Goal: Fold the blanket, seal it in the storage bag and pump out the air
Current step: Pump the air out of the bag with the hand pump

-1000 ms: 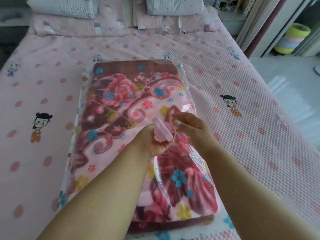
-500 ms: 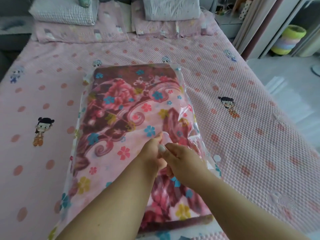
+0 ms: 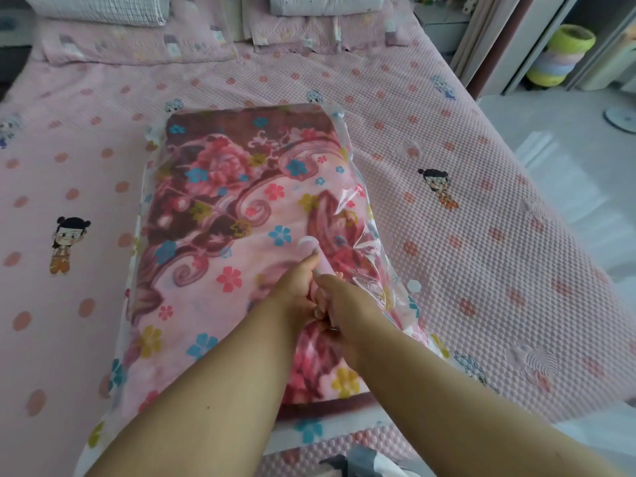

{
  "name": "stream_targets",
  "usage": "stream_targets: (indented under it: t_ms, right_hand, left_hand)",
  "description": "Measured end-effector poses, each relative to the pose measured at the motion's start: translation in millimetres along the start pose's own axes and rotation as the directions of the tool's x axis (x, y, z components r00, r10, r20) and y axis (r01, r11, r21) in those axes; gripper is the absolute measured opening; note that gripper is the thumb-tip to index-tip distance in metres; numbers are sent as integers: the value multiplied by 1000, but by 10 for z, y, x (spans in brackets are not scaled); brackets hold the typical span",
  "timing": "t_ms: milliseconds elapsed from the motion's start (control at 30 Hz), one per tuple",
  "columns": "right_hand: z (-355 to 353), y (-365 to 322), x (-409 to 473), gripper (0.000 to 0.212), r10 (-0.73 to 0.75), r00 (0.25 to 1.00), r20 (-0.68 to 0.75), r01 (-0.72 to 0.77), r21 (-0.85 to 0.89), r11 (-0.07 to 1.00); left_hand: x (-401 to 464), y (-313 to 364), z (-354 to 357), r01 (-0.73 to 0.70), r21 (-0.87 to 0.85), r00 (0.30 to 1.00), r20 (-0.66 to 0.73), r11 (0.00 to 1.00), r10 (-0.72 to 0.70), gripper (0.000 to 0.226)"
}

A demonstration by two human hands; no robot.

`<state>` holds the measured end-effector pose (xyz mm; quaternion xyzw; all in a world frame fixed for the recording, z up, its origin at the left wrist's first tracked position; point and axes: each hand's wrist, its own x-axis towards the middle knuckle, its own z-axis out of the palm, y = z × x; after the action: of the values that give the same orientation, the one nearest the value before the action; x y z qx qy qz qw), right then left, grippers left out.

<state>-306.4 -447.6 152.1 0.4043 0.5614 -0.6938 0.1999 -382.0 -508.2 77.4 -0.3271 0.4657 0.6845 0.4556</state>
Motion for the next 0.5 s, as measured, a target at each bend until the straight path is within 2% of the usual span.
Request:
stream_targets:
  t_ms: [67, 167, 233, 300, 367, 433, 500]
  right_hand:
    - [-52, 109, -39, 42, 34, 999, 17, -36, 131, 991]
    - [-154, 226, -76, 40, 69, 997, 44, -79, 319, 944]
    - [-217, 267, -105, 40, 64, 997, 44, -76, 380, 922]
    - [-254, 280, -146, 29, 27, 1000, -8, -22, 378, 925]
    - [-274, 286, -179, 23, 12, 999, -49, 8, 393, 919]
    - [-321, 296, -188, 19, 82, 996, -32, -58, 465, 883]
    - [-381, 274, -223, 14, 182, 981, 60, -185, 558, 809]
  left_hand:
    - [12, -84, 30, -33, -40, 999, -37, 999, 31, 56]
    - [52, -186, 102, -181, -181, 983, -66, 967, 172, 46]
    - [24, -248, 134, -256, -212, 967, -63, 943, 249, 44]
    - [-2, -262, 147, -257, -174, 965, -91, 950, 245, 39]
    - [68, -273, 147, -228, -72, 968, -126, 971, 218, 58]
    - [71, -300, 168, -175, -75, 976, -148, 982, 163, 67]
    - [63, -337, 180, -185, -112, 977, -125, 976, 171, 67]
